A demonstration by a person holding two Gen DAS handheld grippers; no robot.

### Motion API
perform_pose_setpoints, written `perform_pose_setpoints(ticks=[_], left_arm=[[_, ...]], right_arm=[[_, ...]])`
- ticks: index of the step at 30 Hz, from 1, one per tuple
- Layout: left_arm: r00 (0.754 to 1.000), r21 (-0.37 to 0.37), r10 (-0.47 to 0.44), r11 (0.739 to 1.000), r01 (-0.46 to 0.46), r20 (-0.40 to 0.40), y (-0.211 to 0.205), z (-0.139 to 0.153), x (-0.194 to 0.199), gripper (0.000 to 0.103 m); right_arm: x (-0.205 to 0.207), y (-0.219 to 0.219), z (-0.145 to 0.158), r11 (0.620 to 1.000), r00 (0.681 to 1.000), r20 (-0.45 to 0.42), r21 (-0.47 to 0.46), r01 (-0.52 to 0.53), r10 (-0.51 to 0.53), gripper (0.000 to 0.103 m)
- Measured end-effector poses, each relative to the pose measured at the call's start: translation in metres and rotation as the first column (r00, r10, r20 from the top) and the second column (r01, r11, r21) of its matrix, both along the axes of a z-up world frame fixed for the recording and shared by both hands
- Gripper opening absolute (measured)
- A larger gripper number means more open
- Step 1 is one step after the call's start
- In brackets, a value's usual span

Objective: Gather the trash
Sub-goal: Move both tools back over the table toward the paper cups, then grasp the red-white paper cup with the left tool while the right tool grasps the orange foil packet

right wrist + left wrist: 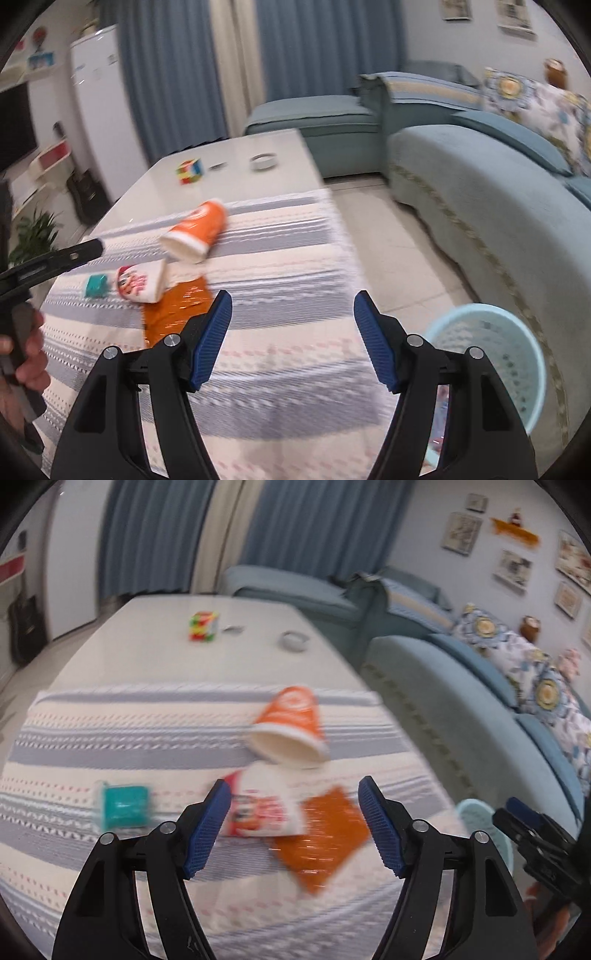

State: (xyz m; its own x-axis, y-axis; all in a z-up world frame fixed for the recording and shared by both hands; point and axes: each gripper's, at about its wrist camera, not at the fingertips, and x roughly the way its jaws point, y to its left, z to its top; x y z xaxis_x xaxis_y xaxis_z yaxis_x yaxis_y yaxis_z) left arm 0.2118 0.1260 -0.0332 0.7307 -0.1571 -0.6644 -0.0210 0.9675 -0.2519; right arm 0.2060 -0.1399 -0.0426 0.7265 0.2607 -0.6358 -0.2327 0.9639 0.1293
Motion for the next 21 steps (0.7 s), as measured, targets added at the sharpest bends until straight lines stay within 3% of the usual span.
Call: perform_pose_setpoints(ticks=[5, 8, 13, 21], left_arm=[[0.998, -0.041, 0.003, 0.999, -0.006, -0.066, 0.024, -0.034, 0.031, 0.071], [0.995, -0.027, -0.002, 1.000, 0.000, -0.100, 0.022, -0.051, 0.048, 0.079], [0.986, -0.053, -0.037, 0.998, 0.029, -0.165, 0.027, -0.080, 0.064, 0.079], [0.985, -0.010, -0.051, 0.999, 0.050, -0.165, 0.006, -0.084, 0.052, 0.070]], right_arm=[[0.010, 0.050, -0.034, 0.997, 0.996, -0.041, -0.019, -0.079, 0.078, 0.064], [0.011, 0.066, -0.052, 0.993, 0.992, -0.061, -0.023, -0.116, 0.115, 0.064], [0.013, 0.071, -0.063, 0.989, 0.987, -0.075, -0.021, -0.145, 0.143, 0.064], [0.015, 0.074, -0.067, 0.988, 0.984, -0.092, -0.031, -0.153, 0.149, 0.064]])
